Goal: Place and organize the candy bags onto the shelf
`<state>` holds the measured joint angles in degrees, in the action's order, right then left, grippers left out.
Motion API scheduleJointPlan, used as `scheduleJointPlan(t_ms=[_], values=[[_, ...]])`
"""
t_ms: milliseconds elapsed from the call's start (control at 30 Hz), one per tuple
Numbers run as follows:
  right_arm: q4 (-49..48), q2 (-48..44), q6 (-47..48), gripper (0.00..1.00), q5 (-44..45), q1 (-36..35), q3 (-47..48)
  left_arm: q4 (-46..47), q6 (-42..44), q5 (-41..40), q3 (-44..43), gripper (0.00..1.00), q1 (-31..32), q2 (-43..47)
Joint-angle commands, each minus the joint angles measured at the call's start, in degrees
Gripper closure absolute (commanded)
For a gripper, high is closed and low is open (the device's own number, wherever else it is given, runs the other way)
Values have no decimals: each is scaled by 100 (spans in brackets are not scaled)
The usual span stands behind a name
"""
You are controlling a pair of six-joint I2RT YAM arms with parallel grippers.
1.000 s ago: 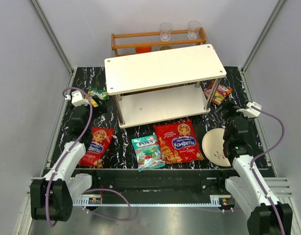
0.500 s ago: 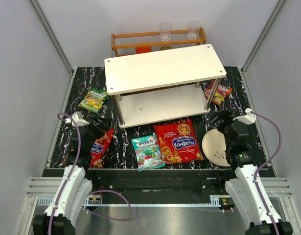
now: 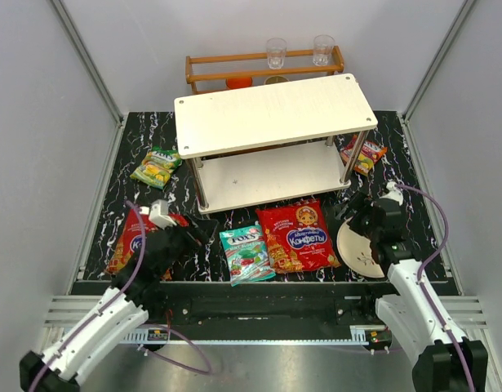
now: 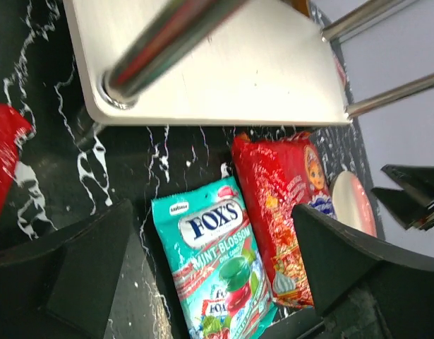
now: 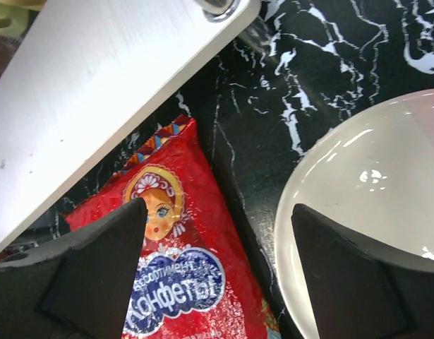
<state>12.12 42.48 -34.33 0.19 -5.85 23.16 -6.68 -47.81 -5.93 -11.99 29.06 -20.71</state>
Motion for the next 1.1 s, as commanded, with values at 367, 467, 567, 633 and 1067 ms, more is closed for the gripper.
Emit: scheduleJointPlan(t_ms=[367, 467, 567, 633, 1067], values=[[80, 129, -127, 23, -1486, -4, -180, 1291, -1248, -3441, -1630, 1, 3870, -4255], [10, 401, -84, 21, -1636, -13, -145, 1713, -1239, -3336, -1807, 1, 3906, -4740], [-34, 700, -4, 21, -1732, -39, -83, 2047, -1134, -3256, -1886, 1, 3906, -4916], [-209, 927, -13, 20, -1890, -48, -101, 2092, -1046, -3178, -2017, 1, 3897, -5065], [-403, 1500, 110, 21, -2242, -75, -13, 2294, -1037, -2571, -2440, 1, 3906, -5900]])
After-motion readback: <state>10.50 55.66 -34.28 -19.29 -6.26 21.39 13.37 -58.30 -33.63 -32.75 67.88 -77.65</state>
